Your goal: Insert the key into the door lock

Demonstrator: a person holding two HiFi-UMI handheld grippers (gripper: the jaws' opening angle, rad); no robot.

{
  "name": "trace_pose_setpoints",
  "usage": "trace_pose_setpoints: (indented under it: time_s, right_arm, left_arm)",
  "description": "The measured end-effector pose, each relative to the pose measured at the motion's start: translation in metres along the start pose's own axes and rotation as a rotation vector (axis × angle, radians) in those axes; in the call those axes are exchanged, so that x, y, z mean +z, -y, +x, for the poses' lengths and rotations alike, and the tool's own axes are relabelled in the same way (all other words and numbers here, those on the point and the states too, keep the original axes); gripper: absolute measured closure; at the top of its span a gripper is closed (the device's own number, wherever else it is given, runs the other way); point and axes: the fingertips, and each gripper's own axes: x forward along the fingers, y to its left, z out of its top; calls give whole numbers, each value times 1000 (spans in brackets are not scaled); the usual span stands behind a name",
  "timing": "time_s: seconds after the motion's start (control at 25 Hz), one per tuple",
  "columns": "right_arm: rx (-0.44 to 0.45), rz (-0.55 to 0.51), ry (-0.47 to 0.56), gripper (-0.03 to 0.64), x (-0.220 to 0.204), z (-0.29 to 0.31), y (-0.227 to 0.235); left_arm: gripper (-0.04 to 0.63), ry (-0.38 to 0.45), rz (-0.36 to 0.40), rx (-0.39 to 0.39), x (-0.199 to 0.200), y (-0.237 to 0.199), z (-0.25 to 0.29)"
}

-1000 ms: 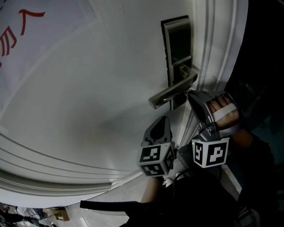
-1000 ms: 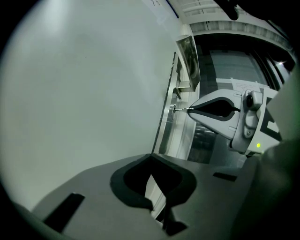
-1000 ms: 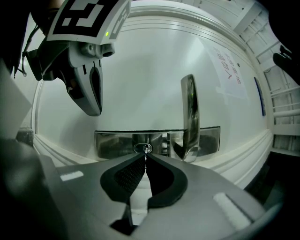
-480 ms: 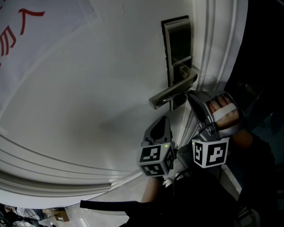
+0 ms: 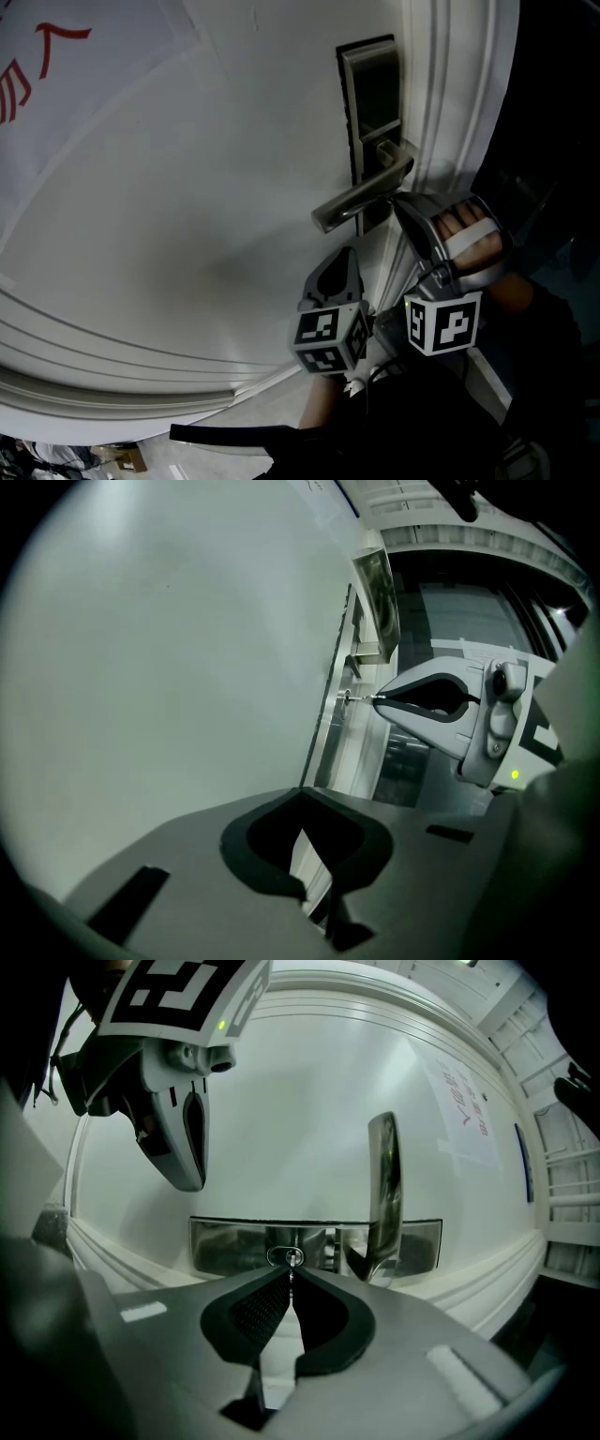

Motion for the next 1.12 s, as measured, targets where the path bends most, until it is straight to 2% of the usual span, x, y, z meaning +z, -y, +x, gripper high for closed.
trace_pose_setpoints:
  time_s: [0.32,0.56,0.72,0.92,1.12]
  right_arm:
    - [0,-30,1,604,0,0,0]
    - [10,-10,-3,604,0,0,0]
    - [1,-50,0,604,0,0,0]
    - [19,-11,1,604,0,1,0]
    - [14,-25,0,604,1,2,0]
  left_arm:
    - [595,4,1,-3,-1,-1,0]
    - [595,20,6,-1,0,-3,2]
    - [595,3,-7,-11,-1,-1,1]
    - [595,17,1,-10,1,-2,2]
    - [595,12,-8,-13,1,-1,2]
